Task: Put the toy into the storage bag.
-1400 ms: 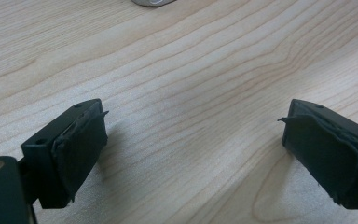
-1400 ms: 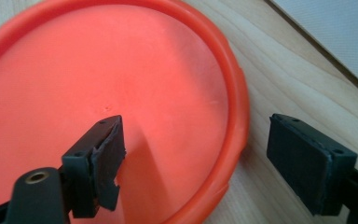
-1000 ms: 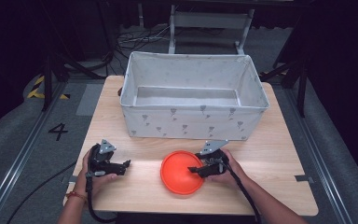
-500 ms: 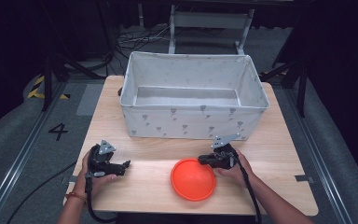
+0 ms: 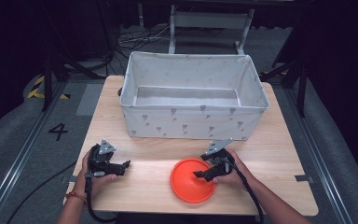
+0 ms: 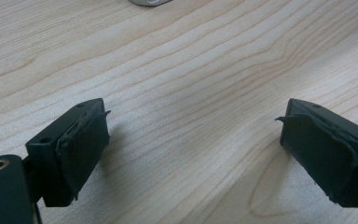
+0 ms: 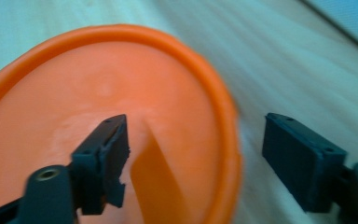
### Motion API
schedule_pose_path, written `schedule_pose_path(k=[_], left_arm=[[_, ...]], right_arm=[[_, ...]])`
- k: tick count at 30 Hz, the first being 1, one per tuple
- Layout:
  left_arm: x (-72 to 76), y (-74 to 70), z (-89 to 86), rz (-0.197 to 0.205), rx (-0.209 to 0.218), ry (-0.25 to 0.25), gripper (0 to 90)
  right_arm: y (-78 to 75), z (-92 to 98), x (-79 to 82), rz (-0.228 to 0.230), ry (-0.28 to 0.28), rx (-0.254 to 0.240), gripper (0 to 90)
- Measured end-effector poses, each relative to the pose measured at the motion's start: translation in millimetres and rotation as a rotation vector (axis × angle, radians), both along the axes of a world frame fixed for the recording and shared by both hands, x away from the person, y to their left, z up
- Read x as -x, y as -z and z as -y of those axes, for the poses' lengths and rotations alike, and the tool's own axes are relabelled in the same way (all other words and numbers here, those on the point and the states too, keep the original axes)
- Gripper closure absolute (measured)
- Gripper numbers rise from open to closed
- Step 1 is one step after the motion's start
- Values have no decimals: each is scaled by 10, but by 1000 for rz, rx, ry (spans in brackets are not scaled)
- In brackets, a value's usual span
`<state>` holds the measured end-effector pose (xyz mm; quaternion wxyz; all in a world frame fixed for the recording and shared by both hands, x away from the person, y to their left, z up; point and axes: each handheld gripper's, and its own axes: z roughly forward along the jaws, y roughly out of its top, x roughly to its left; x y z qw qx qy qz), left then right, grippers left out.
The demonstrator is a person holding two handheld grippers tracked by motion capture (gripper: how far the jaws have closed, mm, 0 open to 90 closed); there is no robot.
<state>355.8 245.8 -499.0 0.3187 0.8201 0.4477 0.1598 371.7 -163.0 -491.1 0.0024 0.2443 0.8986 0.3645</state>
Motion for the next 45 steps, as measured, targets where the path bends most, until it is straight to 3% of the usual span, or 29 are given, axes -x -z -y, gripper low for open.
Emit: schedule_pose_path(k=[2, 4, 5, 6, 8, 11, 14, 16, 18, 23, 27, 31, 32, 38, 45], left_arm=[[0, 0, 0, 0, 0, 0, 83], [0, 0, -1, 0, -1, 1, 82], [0, 0, 0, 0, 0, 1, 82], [0, 0, -1, 0, -1, 1, 82], [1, 0, -1, 0, 0, 1, 82], [0, 0, -1, -1, 0, 1, 82], [-2, 1, 0, 1, 1, 1, 81], [-2, 1, 0, 0, 1, 1, 81], [-1, 1, 0, 0, 1, 0, 81], [3, 0, 1, -1, -1, -2, 82], [5, 0, 3, -1, 0, -4, 83], [4, 0, 3, -1, 0, -5, 82], [4, 0, 3, -1, 0, -5, 82], [1, 0, 1, -1, 0, -2, 82], [-1, 0, 0, 0, 0, 0, 81]], right_arm=[[-2, -19, 46, 5, -34, 9, 217], [3, -45, 115, 74, -45, 51, 269], [-1, -47, 126, 71, -48, 49, 292], [-7, -50, 137, 68, -33, 48, 317], [-22, -34, 138, 60, -11, 44, 451], [-25, 44, 53, -1, 13, -4, 617], [-22, 63, 0, -23, 0, -16, 653], [-30, 59, -47, -61, -12, -21, 689], [-54, 80, -75, -84, -18, -55, 729], [-198, 123, -76, -80, -50, -96, 796], [-410, 145, -14, -36, -103, -126, 826], [-571, 155, 52, 43, -123, -90, 826], [-571, 155, 52, 43, -123, -90, 826], [-813, 252, 124, 164, -142, -13, 826], [-1056, 331, 180, 209, -171, 25, 827]])
